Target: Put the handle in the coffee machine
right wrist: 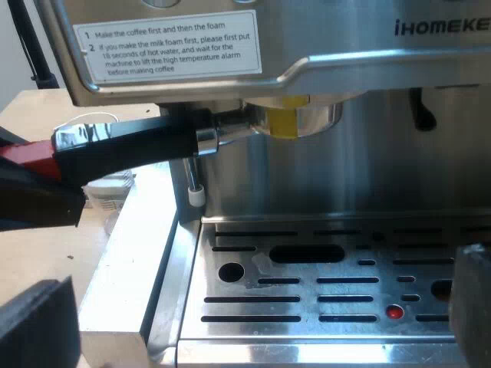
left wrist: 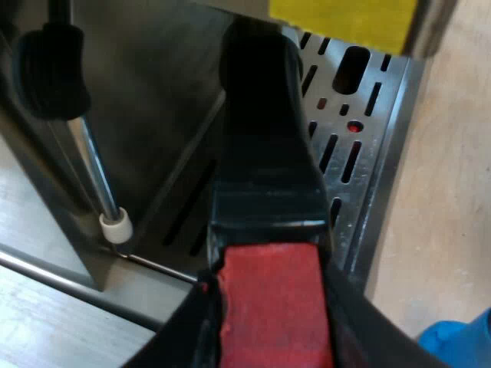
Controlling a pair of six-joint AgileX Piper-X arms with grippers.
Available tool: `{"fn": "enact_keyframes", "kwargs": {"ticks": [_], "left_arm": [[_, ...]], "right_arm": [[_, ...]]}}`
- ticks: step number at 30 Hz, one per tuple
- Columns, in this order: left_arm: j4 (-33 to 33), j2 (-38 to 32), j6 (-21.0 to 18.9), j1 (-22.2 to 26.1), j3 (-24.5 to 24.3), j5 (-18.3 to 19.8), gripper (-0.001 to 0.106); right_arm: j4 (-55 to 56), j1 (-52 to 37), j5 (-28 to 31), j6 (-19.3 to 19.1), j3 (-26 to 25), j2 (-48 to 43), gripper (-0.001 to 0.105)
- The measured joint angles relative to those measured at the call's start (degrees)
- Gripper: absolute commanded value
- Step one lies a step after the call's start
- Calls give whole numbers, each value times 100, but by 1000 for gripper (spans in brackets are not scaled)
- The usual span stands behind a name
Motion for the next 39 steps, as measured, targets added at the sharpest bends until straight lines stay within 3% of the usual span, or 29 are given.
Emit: {"fn": "enact_keyframes", "kwargs": {"ticks": [10, 39], "left_arm": [[231, 0, 340, -111, -11, 24, 0], [163, -293, 312, -226, -66, -325, 0]], "right_arm": [[0, 0, 0, 0, 0, 0, 105], [0, 0, 0, 0, 0, 0, 105]]}}
